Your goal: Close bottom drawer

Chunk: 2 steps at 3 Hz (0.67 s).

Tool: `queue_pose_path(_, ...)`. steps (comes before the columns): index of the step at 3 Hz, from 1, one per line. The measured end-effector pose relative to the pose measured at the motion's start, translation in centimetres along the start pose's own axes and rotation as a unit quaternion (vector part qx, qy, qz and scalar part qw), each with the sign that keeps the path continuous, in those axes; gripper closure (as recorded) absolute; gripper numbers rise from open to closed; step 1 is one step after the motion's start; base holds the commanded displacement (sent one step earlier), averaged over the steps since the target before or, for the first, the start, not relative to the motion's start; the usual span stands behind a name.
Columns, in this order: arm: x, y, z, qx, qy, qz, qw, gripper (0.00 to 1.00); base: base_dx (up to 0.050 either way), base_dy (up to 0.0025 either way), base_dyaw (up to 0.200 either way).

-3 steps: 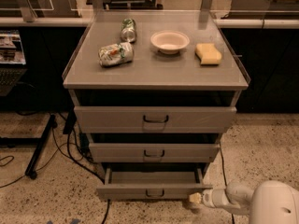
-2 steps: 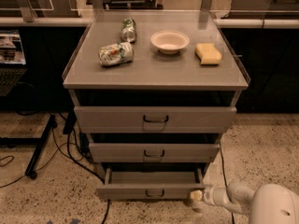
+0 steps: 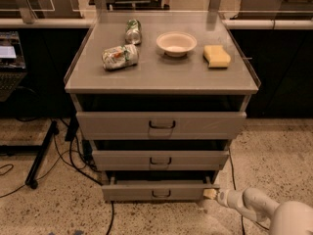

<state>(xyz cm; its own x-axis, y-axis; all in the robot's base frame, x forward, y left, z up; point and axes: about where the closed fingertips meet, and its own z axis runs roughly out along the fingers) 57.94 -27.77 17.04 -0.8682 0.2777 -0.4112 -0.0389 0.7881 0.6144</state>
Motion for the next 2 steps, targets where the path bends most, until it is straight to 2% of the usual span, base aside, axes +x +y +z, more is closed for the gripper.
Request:
queue_pose_path(1,-4.2,0.0,-0.3,0.006,-0.042,0.011,0.9990,1.00,0.000,0.00000,0.000)
queue_pose_path(2,-5.8,0.0,-0.4,0.008,-0.054,0.015,0.9984,1.00,0.000,0.00000,0.000)
